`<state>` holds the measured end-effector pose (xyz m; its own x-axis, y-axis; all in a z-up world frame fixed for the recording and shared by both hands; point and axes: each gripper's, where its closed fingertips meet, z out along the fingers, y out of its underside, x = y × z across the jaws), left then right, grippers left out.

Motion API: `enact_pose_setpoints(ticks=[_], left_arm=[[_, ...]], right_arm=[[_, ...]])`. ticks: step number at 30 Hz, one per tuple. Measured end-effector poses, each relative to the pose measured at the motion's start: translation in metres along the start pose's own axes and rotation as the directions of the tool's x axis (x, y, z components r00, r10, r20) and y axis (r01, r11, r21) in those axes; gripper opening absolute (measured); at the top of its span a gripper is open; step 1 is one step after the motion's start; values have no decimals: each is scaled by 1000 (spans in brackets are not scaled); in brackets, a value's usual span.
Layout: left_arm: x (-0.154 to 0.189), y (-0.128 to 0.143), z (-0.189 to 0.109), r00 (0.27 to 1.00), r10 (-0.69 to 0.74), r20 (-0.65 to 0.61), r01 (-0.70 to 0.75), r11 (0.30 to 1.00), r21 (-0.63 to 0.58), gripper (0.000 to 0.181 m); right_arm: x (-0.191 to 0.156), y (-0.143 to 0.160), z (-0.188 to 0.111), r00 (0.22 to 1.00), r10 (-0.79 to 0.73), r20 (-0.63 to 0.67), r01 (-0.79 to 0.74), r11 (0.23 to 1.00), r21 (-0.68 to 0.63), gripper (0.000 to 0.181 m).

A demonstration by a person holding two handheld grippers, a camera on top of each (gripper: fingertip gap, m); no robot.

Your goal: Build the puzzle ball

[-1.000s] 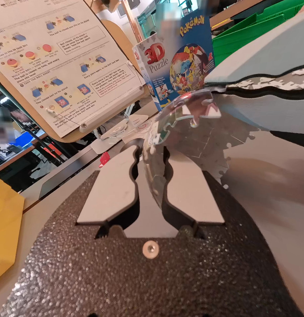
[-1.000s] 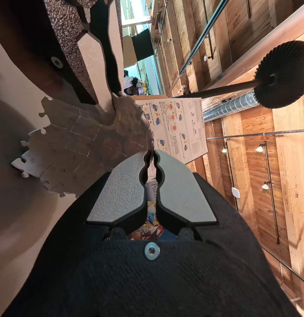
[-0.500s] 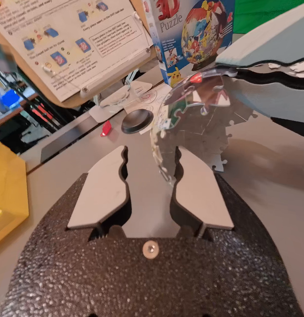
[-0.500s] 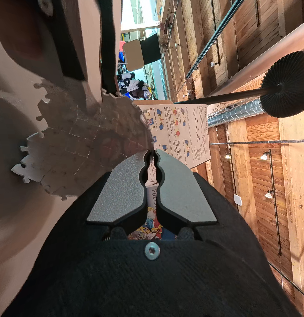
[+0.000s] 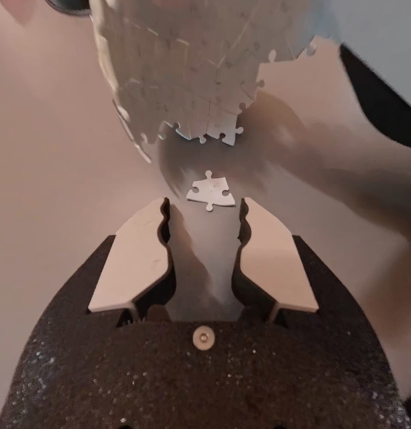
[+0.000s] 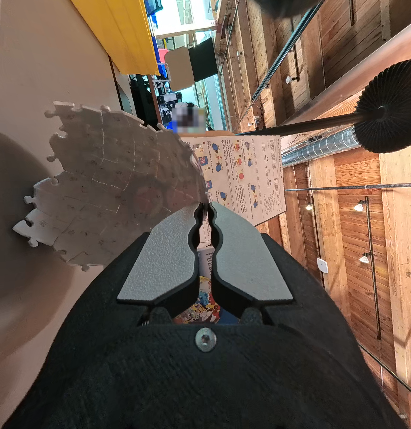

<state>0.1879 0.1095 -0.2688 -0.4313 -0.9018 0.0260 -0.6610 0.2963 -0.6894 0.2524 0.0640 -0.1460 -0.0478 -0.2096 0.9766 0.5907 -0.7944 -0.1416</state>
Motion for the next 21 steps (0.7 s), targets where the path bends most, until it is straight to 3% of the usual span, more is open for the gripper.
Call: enact_pose_setpoints(ticks=[6,11,17,21], left_arm=[[1,1,9,1000,-1,29,2,1000,-30,42],[3,-3,13,1000,7,21,-7,1000,-4,41],[10,-17,16,968,250,-6,-249,967,49,41],[11,-27,20,881,474,-13,-472,879,63,41]], right_arm=[[0,0,0,1000,11,-3,-11,1000,5,4],[0,3,0,1000,24,-2,-24,1000,3,4],[0,4,0,1000,27,-1,-27,1000,4,4],[0,5,-1,999,34,-1,-34,999,5,4]])
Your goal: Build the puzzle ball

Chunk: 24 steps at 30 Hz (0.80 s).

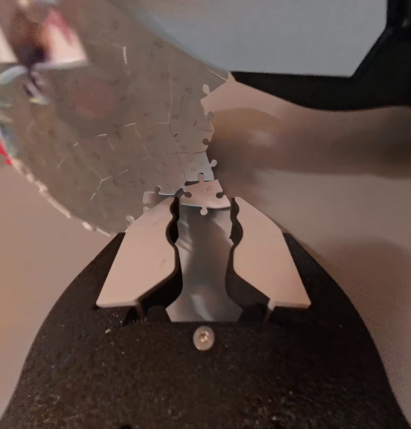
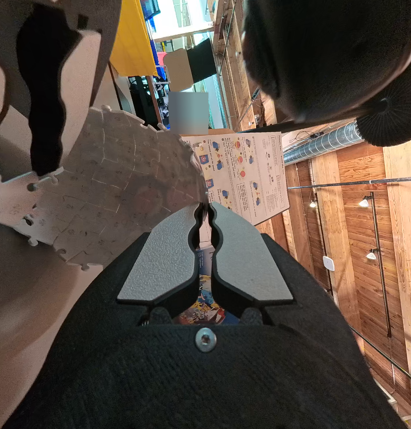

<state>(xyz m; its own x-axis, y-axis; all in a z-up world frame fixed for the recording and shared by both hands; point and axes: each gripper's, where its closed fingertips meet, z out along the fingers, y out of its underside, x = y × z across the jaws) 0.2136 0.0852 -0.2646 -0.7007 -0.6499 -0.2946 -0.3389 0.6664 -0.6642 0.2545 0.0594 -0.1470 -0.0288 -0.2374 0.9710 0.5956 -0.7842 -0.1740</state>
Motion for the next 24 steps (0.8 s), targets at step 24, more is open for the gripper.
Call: enact_pose_setpoints(ticks=[24], left_arm=[[-2,13,0,961,-265,74,269,961,-61,48]], right_arm=[[1,1,-1,1000,9,-10,-9,1000,-6,4]])
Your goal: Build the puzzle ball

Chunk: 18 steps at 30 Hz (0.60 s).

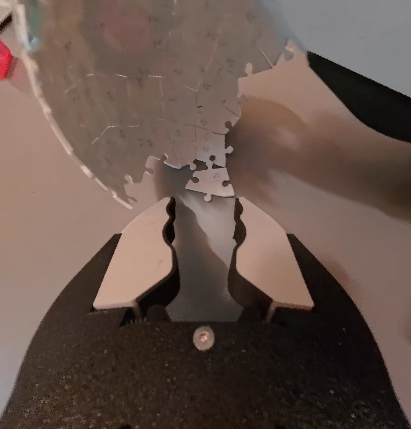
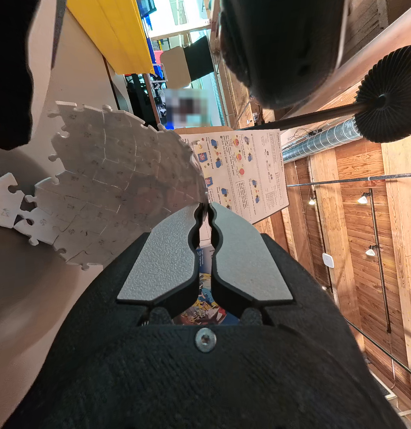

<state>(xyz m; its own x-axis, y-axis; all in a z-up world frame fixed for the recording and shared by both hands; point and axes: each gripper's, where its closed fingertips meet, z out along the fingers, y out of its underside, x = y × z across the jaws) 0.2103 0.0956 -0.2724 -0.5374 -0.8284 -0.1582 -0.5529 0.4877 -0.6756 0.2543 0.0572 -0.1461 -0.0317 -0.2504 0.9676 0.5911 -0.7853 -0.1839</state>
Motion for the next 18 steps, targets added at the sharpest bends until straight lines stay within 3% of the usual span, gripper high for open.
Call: enact_pose_setpoints(ticks=[7,11,18], left_arm=[[-22,2,-2,989,-49,140,50,999,2,45],[-2,-3,-5,995,-84,50,82,996,38,40],[6,-2,4,983,-185,0,185,983,4,45]], right_arm=[[0,1,0,1000,2,0,-2,1000,-2,4],[0,0,-1,1000,-2,-2,2,1000,-1,4],[0,0,-1,1000,4,-2,-4,1000,0,4]])
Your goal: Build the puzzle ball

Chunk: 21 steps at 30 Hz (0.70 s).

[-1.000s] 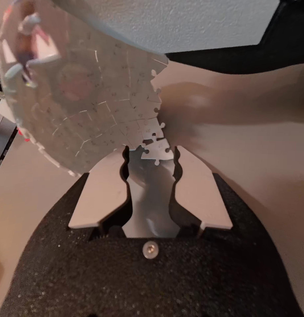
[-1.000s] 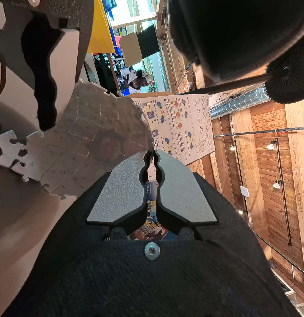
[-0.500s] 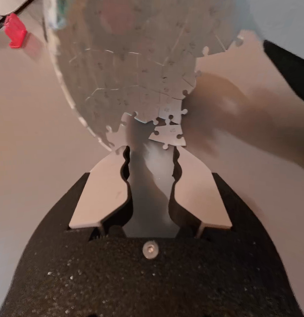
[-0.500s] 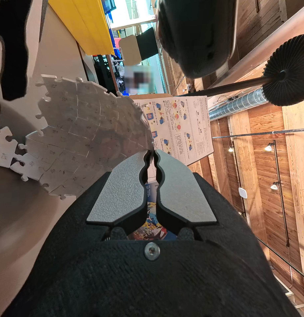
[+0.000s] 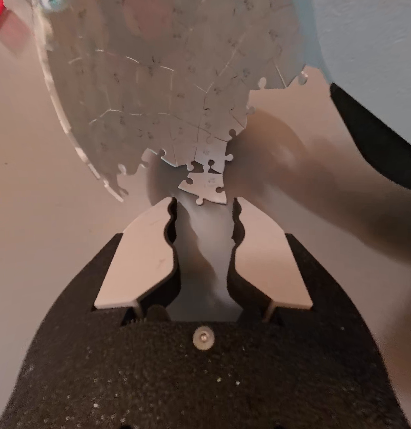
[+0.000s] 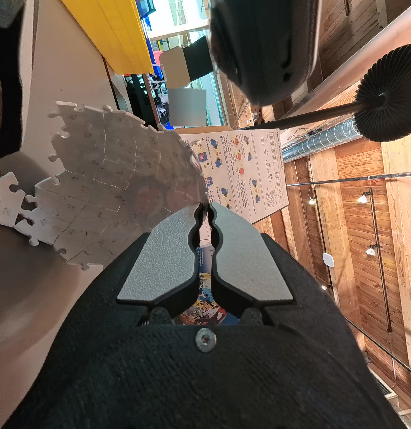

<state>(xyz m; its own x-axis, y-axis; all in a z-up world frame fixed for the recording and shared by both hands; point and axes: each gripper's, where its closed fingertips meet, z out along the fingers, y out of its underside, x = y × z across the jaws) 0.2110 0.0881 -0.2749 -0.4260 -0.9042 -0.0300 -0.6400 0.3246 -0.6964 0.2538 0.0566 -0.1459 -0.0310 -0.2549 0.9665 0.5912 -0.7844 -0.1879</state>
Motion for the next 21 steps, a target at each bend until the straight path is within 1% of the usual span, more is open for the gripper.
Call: enact_pose_setpoints(ticks=[5,8,15,17,21], left_arm=[[-8,-1,2,999,-12,45,12,1000,-8,36],[-6,0,2,1000,-17,24,17,1000,-11,29],[-6,-1,2,1000,1,13,0,1000,-13,27],[-5,-1,2,1000,26,-1,-26,1000,-15,24],[-3,-1,0,994,103,-31,-104,995,-10,24]], right_arm=[[0,1,0,1000,-1,0,1,1000,-2,4],[0,1,0,1000,3,-1,-3,1000,-3,4],[0,0,0,1000,1,-3,-1,1000,2,4],[0,-1,0,1000,0,-2,0,1000,3,4],[0,-1,0,1000,-3,-4,3,1000,3,3]])
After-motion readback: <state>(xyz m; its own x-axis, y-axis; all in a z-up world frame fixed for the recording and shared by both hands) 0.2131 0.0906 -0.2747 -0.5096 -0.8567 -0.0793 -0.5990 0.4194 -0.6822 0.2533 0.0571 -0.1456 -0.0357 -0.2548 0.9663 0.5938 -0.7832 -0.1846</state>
